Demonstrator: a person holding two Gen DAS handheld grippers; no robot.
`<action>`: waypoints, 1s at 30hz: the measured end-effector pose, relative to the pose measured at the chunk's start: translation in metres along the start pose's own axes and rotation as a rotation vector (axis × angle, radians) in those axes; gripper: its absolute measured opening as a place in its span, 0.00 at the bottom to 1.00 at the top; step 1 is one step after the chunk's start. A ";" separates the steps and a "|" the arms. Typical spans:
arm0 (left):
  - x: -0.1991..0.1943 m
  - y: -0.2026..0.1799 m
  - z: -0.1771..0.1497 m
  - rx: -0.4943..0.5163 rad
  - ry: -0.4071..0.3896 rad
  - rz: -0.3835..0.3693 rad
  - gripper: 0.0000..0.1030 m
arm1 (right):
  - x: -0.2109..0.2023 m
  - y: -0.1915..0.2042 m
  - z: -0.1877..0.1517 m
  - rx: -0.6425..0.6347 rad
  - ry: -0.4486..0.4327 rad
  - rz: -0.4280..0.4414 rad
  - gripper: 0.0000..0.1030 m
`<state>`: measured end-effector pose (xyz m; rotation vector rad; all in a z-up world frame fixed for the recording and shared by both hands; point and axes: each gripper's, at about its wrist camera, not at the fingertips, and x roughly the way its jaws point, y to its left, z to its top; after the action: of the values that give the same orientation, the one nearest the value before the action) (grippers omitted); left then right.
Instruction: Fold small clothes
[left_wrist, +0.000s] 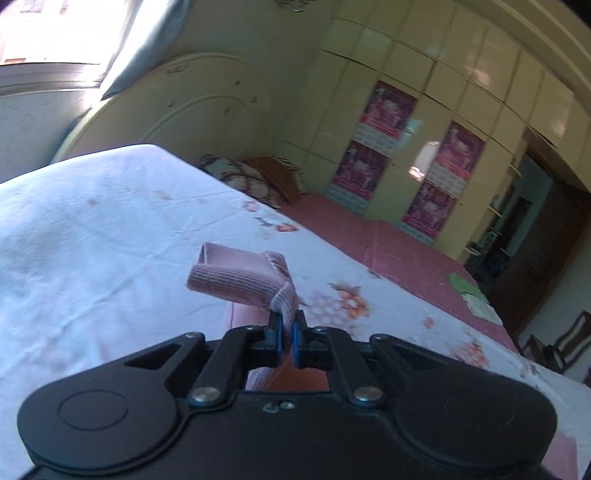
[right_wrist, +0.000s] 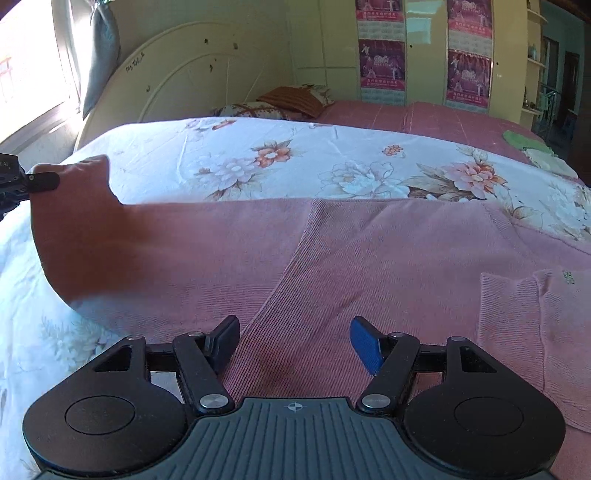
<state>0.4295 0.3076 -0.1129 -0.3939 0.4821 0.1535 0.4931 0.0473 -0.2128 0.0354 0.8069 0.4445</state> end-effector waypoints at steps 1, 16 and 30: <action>0.000 -0.016 -0.004 0.023 0.014 -0.039 0.04 | -0.005 -0.006 0.000 0.012 -0.005 -0.004 0.65; 0.048 -0.196 -0.147 0.373 0.309 -0.294 0.06 | -0.100 -0.135 -0.031 0.181 -0.058 -0.212 0.65; -0.011 -0.161 -0.145 0.464 0.262 -0.155 0.66 | -0.108 -0.125 -0.023 0.136 -0.077 -0.068 0.65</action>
<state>0.3970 0.1018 -0.1720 0.0067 0.7221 -0.1627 0.4577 -0.1118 -0.1790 0.1507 0.7595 0.3217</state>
